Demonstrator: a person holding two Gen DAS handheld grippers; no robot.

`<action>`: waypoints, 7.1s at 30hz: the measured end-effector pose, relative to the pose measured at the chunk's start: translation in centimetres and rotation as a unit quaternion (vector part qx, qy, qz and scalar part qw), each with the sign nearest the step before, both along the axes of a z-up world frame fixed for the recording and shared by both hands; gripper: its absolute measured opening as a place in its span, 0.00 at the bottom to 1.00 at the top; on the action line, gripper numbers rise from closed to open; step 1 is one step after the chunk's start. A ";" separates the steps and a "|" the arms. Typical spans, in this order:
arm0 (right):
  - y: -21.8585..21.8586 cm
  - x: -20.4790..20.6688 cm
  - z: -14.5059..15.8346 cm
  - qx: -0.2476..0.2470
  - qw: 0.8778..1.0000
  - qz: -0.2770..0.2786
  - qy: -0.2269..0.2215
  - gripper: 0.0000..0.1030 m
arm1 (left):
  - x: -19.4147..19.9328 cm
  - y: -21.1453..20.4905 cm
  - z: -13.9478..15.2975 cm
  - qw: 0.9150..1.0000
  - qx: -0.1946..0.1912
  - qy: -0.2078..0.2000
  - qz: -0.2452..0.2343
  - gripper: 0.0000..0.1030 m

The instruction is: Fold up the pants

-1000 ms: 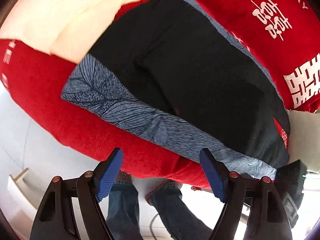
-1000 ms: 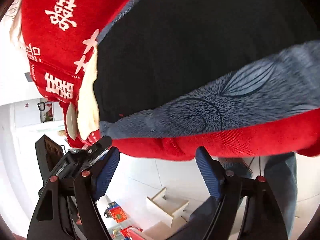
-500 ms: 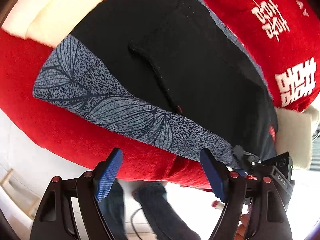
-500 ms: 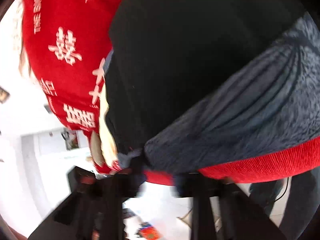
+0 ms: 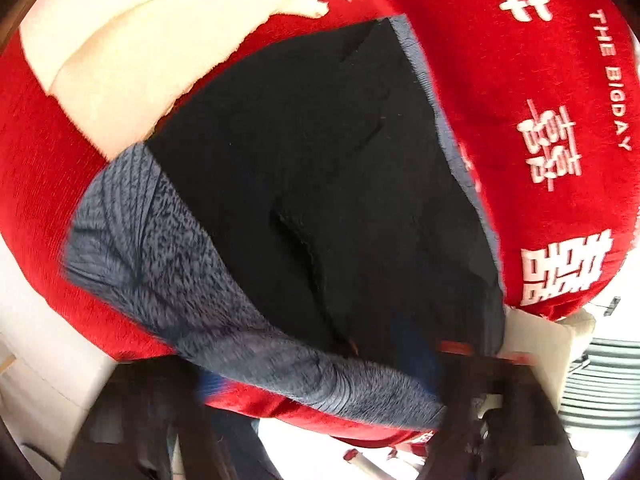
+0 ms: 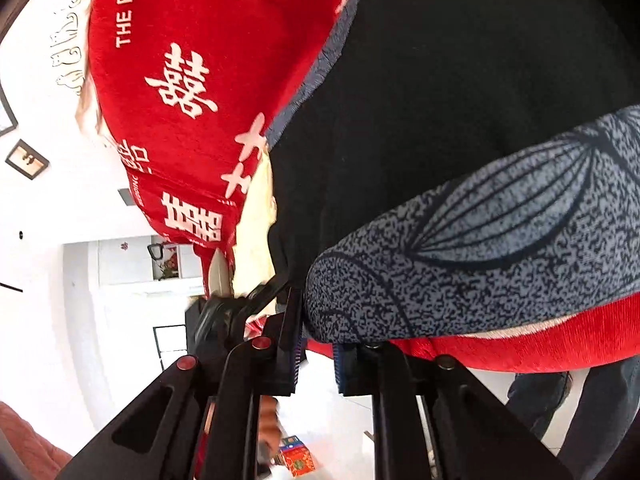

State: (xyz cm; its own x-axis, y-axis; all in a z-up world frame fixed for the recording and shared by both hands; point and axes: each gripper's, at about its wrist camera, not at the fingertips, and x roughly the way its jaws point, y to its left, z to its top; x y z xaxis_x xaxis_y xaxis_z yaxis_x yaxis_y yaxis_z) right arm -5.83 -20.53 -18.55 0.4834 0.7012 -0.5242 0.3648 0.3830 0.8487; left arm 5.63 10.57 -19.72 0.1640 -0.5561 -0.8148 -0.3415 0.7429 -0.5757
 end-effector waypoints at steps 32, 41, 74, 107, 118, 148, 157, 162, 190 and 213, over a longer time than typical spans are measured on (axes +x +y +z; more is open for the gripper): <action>-8.2 -7.1 -4.6 0.113 0.968 -0.224 0.022 0.13 | 1.7 -1.0 2.4 0.994 0.011 -0.001 -0.113 0.28; -9.8 0.9 6.3 -0.057 0.995 -0.087 0.002 0.12 | 5.5 -2.6 9.0 0.990 -0.001 -0.067 -0.122 0.20; -16.1 26.4 3.6 -0.143 0.978 0.150 0.037 0.74 | 21.2 -10.7 6.8 0.957 0.237 -0.086 -0.140 0.69; -25.7 1.8 6.0 -0.208 0.973 -0.034 0.094 0.61 | 5.6 -34.5 4.3 0.893 0.178 -0.084 -0.406 0.83; -26.3 -14.6 4.1 -0.315 0.920 -0.117 0.204 0.61 | 1.0 -39.8 3.5 0.882 0.105 -0.074 -0.454 0.83; -35.8 -10.7 11.3 -0.166 0.984 -0.035 0.060 0.03 | 2.5 -45.3 1.2 0.937 0.052 0.033 -0.342 0.82; -38.1 -8.6 13.0 -0.132 0.990 -0.009 0.048 0.03 | 3.0 -46.7 2.1 0.948 0.019 0.035 -0.317 0.10; -41.4 -5.7 15.8 -0.157 0.987 0.001 0.018 0.03 | 5.2 -48.8 6.6 0.949 0.015 -0.019 -0.315 0.10; -56.1 13.6 12.4 -0.328 0.942 -0.018 0.063 0.60 | 16.0 -56.3 7.9 0.911 0.173 -0.139 -0.348 0.67; -55.9 13.8 4.9 -0.340 0.928 -0.011 0.152 0.22 | 16.1 -54.6 0.7 0.902 0.274 -0.099 -0.318 0.83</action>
